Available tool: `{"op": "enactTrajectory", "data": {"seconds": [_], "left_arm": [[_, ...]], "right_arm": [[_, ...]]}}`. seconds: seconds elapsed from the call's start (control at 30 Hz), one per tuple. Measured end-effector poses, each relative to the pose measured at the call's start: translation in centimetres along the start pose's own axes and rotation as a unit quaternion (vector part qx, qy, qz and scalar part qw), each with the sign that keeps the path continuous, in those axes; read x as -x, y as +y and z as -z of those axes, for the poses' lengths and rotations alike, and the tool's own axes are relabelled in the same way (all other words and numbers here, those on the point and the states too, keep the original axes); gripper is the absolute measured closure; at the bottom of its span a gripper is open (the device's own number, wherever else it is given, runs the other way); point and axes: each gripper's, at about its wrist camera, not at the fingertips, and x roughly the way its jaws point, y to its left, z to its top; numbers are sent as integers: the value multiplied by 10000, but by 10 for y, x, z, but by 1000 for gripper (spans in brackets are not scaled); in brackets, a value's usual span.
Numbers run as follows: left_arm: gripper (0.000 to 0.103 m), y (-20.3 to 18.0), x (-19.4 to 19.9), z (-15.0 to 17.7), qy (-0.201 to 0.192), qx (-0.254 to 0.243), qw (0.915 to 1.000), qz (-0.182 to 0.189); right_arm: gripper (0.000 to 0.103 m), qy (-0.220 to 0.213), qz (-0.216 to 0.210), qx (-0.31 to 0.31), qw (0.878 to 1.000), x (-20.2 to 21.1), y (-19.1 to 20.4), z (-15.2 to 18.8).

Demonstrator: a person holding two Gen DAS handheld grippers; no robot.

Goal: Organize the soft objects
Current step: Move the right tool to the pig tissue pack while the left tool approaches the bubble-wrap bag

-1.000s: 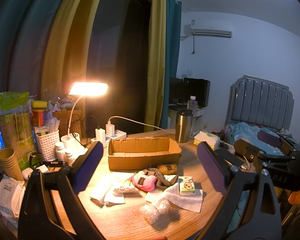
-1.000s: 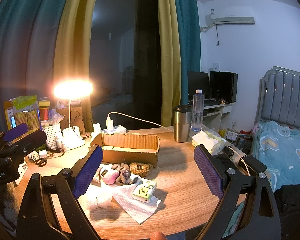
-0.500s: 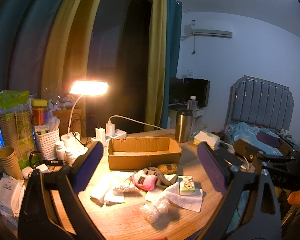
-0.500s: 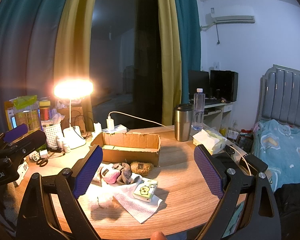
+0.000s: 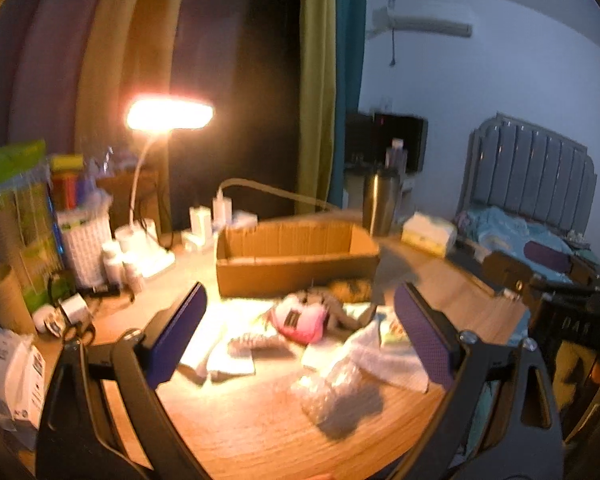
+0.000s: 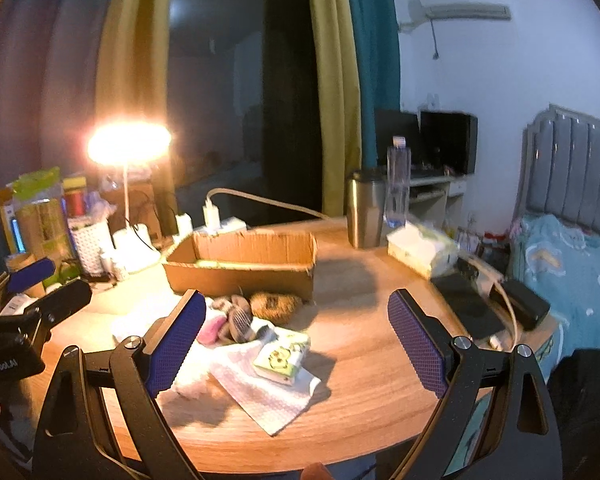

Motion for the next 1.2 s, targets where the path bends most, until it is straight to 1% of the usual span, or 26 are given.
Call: {"op": "enactTrajectory", "data": {"seconds": [0.2,0.37,0.53,0.63,0.77,0.8,0.93,0.97,1.0,1.1,1.17,1.2], "left_arm": [[7,0,-33,20,527,-16,9986,28],[7,-3,-61,35,981,-26,9951,125],[8,-8,-83,48,1410,-37,9897,258],[8,-10,-102,58,1759,-70,9839,314],[9,-11,-114,65,1938,-107,9804,342],[18,-11,-117,65,1979,-123,9795,353],[32,-10,-129,70,2182,-140,9749,413],[39,-9,-131,71,2231,-123,9737,453],[44,-9,-132,72,2253,-122,9731,469],[49,-11,-132,73,2287,-177,9719,537],[51,-12,-131,73,2295,-197,9714,574],[54,-11,-131,73,2291,-188,9715,584]], "right_arm": [[8,429,53,-113,9990,-31,-11,17],[8,698,21,-145,9975,-52,-17,28],[8,928,-10,-173,9955,-72,-21,37],[8,1088,-41,-182,9939,-85,-24,42],[8,1307,-114,-156,9912,-104,-24,48],[9,1364,-153,-152,9904,-109,-24,50],[9,1530,-292,-150,9877,-126,-21,52],[9,1565,-315,-140,9871,-130,-19,53],[9,1607,-353,-121,9863,-135,-17,53],[9,1727,-460,-111,9838,-146,-13,55],[9,1783,-527,-101,9825,-152,-9,56],[14,1838,-537,-83,9815,-156,-7,57]]}}
